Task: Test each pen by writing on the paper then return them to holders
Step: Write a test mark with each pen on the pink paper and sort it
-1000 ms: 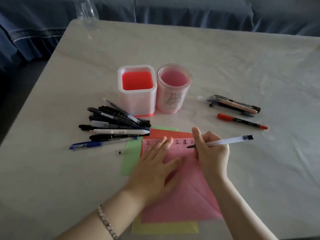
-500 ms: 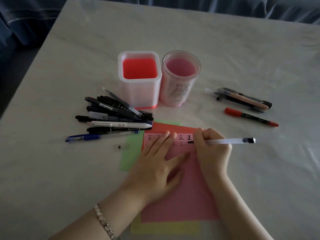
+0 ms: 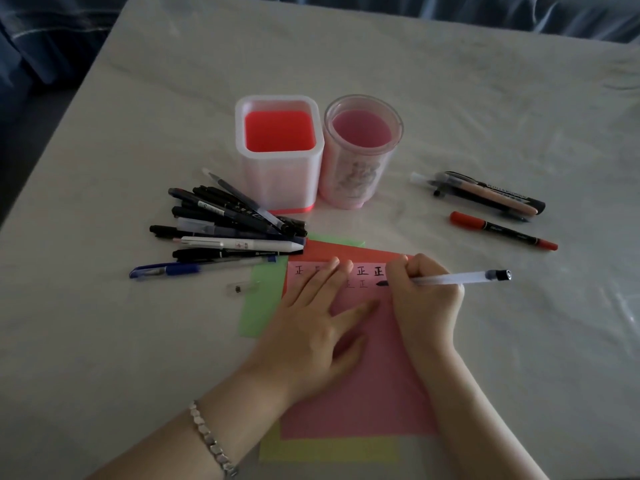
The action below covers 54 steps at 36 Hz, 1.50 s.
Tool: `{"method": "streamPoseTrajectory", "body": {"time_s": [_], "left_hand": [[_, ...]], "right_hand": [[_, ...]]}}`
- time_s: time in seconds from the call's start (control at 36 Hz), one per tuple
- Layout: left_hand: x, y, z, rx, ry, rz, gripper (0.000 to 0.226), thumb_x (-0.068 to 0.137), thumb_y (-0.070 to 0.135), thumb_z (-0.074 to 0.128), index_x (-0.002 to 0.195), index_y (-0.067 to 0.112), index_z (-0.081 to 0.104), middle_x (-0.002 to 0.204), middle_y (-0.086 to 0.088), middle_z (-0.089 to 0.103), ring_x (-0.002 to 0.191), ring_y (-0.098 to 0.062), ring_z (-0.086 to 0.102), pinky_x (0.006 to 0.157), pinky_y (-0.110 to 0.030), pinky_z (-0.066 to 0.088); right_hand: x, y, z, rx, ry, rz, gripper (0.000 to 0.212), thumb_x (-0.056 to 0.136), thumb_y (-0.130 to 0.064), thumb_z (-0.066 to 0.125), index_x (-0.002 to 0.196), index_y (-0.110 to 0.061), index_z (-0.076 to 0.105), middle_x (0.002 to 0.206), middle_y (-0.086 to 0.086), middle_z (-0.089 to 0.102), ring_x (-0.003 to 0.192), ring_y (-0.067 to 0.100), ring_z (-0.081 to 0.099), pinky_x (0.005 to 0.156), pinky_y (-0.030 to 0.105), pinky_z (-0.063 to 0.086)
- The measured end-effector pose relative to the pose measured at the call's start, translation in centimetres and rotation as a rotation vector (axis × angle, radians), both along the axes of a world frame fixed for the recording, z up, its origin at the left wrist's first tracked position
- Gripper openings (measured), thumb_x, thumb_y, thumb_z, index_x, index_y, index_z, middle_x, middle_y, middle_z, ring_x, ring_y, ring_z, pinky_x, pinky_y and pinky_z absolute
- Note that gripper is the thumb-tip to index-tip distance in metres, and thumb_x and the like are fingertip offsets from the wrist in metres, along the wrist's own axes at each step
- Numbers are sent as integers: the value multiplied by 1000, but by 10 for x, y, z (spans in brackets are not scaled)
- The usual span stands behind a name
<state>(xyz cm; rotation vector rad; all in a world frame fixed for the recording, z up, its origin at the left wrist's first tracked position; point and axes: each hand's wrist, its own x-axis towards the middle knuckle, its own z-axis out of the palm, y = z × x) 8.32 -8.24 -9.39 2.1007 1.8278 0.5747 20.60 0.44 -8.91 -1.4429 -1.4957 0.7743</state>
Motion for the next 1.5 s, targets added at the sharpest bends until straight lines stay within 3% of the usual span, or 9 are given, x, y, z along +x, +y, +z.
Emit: {"method": "streamPoseTrajectory", "body": {"time_s": [0.14, 0.28, 0.44, 0.56, 0.94, 1.08, 1.19, 1.33, 1.5], "left_hand": [[0, 0, -1, 2, -1, -3, 40, 86, 43, 44, 121, 31, 61, 142, -15, 42, 135, -26, 30, 112, -35, 16], [-1, 1, -1, 20, -18, -2, 38, 85, 40, 46, 116, 29, 65, 141, -16, 45, 135, -26, 31, 113, -33, 15], [-1, 0, -2, 58, -24, -4, 34, 82, 36, 49, 106, 22, 70, 138, -17, 48, 133, -29, 36, 112, -36, 20], [-1, -1, -4, 88, -31, -6, 31, 83, 31, 49, 101, 17, 70, 136, -19, 49, 132, -31, 39, 110, -40, 24], [0, -1, -6, 134, -18, 5, 26, 82, 26, 49, 100, 17, 66, 133, -19, 51, 131, -30, 40, 110, -36, 24], [-1, 0, -8, 130, -30, 5, 26, 81, 26, 49, 100, 19, 65, 133, -19, 51, 131, -30, 40, 111, -35, 23], [-2, -1, -6, 142, -62, 8, 25, 84, 24, 48, 100, 17, 66, 131, -19, 54, 129, -31, 44, 109, -37, 26], [-14, -2, 5, 311, -122, 148, 27, 86, 15, 48, 101, 6, 69, 111, -11, 66, 107, -21, 57, 100, -33, 37], [-52, -16, 13, 313, 32, 410, 31, 83, 18, 43, 101, 9, 65, 100, -6, 65, 96, -18, 50, 85, -30, 34]], "right_hand": [[1, -1, 1, -19, 0, -18, 47, 79, -1, 59, 45, -16, 30, 45, -2, 36, 44, 8, 28, 43, 16, 24], [10, -3, 17, -154, 104, 69, 30, 87, -17, 60, 58, -13, 54, 48, -7, 54, 46, 3, 47, 48, 10, 36], [29, -16, 35, -279, 39, 282, 10, 74, -13, 63, 71, -22, 66, 69, 4, 68, 65, 27, 63, 57, 38, 50], [32, -19, 40, -367, -170, 400, 27, 75, -2, 62, 65, -27, 68, 68, -12, 68, 57, 9, 59, 51, 23, 45], [50, -8, 48, -429, -217, 234, 17, 72, -4, 61, 63, -17, 67, 60, -4, 65, 50, 3, 48, 46, 19, 35], [55, -13, 51, -449, -177, 201, 15, 75, -1, 59, 62, -5, 64, 60, 11, 62, 39, 2, 40, 37, 13, 27], [54, -15, 58, -440, -182, 194, 15, 75, 0, 59, 60, -2, 62, 49, 3, 54, 32, 2, 36, 34, 11, 23], [38, -23, 68, -432, -117, 270, 17, 74, 2, 58, 65, -11, 65, 62, 9, 67, 57, 18, 53, 53, 27, 38], [20, -30, 73, -400, -54, 311, 16, 83, -4, 57, 72, -15, 60, 61, -3, 68, 58, 22, 56, 59, 36, 46]]}}
